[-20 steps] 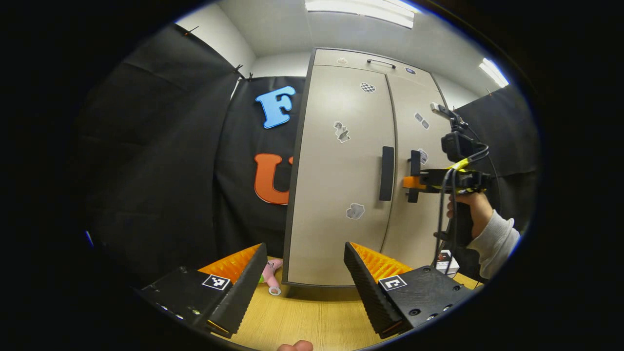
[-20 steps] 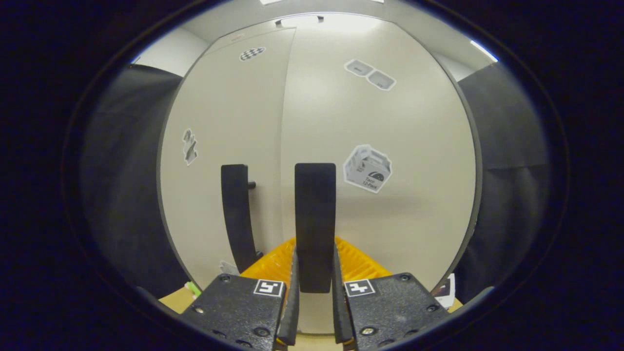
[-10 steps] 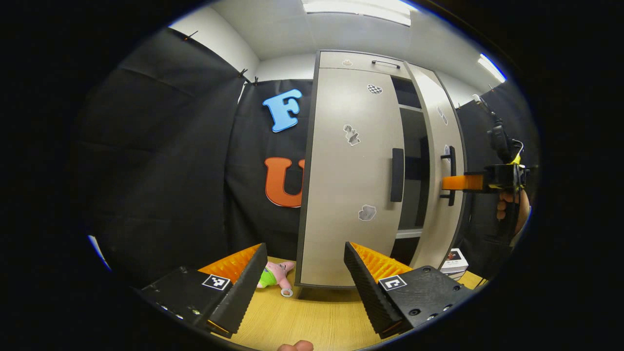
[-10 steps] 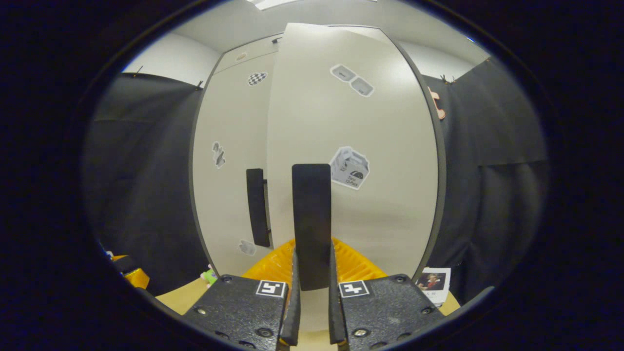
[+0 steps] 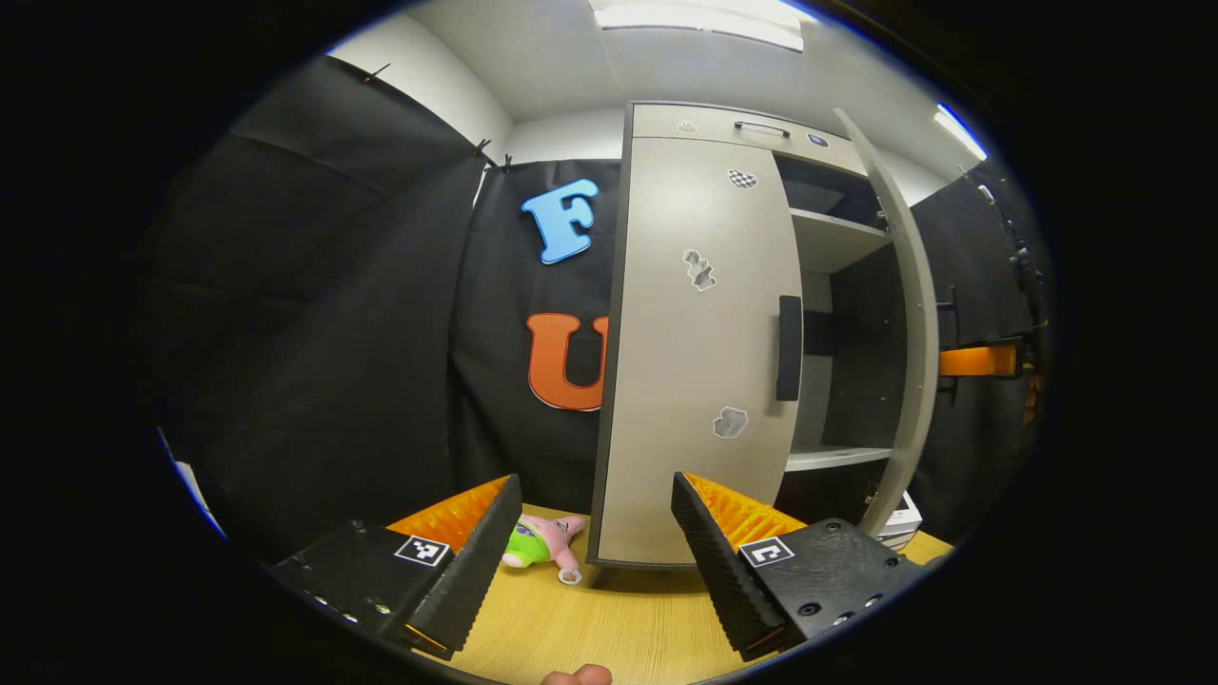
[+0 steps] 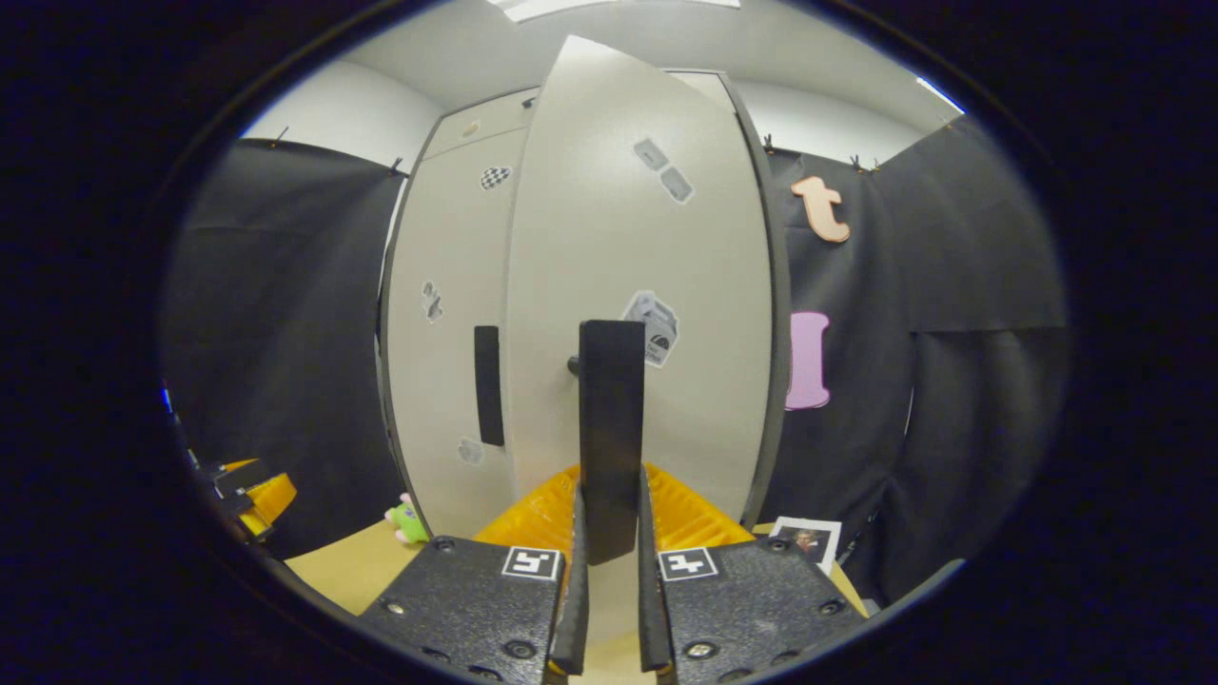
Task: Open the right door of the double-door shoe cabinet with the right hand, and open the left door with the left hand.
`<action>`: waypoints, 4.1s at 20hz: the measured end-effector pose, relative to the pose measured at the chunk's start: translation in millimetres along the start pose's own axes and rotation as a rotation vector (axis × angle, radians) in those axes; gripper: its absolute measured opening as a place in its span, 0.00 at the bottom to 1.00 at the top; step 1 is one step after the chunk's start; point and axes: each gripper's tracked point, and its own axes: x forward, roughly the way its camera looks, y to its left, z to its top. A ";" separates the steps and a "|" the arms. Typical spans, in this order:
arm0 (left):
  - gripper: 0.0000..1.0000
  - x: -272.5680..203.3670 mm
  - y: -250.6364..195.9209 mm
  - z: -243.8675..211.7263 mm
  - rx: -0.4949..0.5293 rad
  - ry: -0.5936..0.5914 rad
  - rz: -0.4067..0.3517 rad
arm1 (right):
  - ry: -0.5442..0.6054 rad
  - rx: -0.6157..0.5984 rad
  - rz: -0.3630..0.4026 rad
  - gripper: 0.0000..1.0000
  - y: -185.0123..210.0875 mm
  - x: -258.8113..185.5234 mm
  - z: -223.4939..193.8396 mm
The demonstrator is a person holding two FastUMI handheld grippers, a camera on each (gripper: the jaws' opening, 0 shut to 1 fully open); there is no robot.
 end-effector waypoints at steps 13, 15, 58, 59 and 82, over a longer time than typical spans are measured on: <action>0.95 5.1 -29.7 5.0 -0.053 -0.031 -0.050 | -0.006 -0.062 -0.204 0.22 -86.2 -29.6 -7.8; 0.95 5.6 -29.3 6.7 -0.052 -0.038 -0.040 | -0.016 -0.075 -0.257 0.14 -106.9 -35.5 -6.6; 0.94 101.3 -186.1 101.4 -0.023 -0.148 -0.344 | -0.059 0.028 -0.025 0.99 -1.5 -81.6 -70.7; 0.94 112.7 -191.7 103.0 -0.005 -0.153 -0.341 | -0.061 0.027 -0.024 0.99 -0.9 -82.9 -71.2; 0.69 199.7 -210.9 76.8 0.058 -0.025 -0.246 | -0.031 0.068 -0.068 1.00 -17.5 -75.6 -89.4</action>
